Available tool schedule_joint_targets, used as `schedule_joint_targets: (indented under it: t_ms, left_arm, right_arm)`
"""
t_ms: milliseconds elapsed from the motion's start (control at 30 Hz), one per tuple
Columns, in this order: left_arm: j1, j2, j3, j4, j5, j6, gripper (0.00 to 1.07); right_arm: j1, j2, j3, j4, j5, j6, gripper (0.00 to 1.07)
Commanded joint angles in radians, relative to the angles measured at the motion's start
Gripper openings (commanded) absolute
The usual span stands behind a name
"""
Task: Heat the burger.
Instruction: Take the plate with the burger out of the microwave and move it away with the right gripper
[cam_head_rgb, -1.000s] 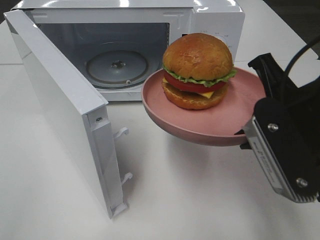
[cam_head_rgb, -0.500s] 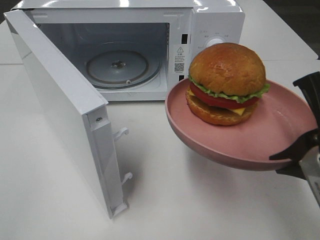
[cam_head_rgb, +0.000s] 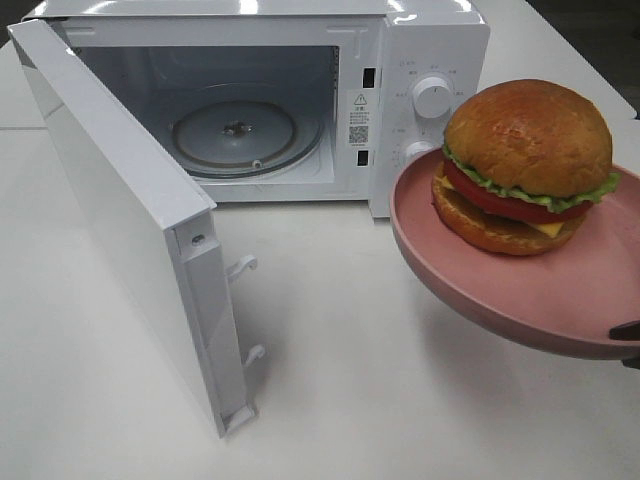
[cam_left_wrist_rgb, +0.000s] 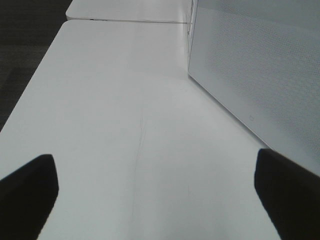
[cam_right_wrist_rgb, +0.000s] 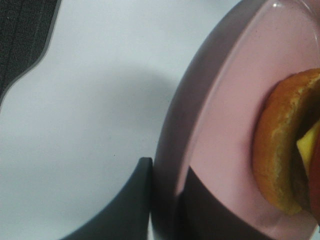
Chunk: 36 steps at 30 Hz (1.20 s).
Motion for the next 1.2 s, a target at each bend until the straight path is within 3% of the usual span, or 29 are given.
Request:
schedule_joint_targets:
  t_ms: [33,867,1200]
  left_arm:
    - [0.003,-0.022,0.002,-0.003,-0.010,0.000,1.00]
    - [0.003,-0.022,0.002,-0.003,-0.010,0.000,1.00]
    - [0.003,-0.022,0.002,-0.003,-0.010,0.000,1.00]
  right_arm:
    - [-0.003,-0.029,-0.008,-0.075,-0.021,0.088,0.00]
    - [-0.003,-0.019,-0.008,-0.461,0.130,0.749,0.00]
    - [-0.003,0.108,-0.008,-0.599,0.164,1.056,0.00]
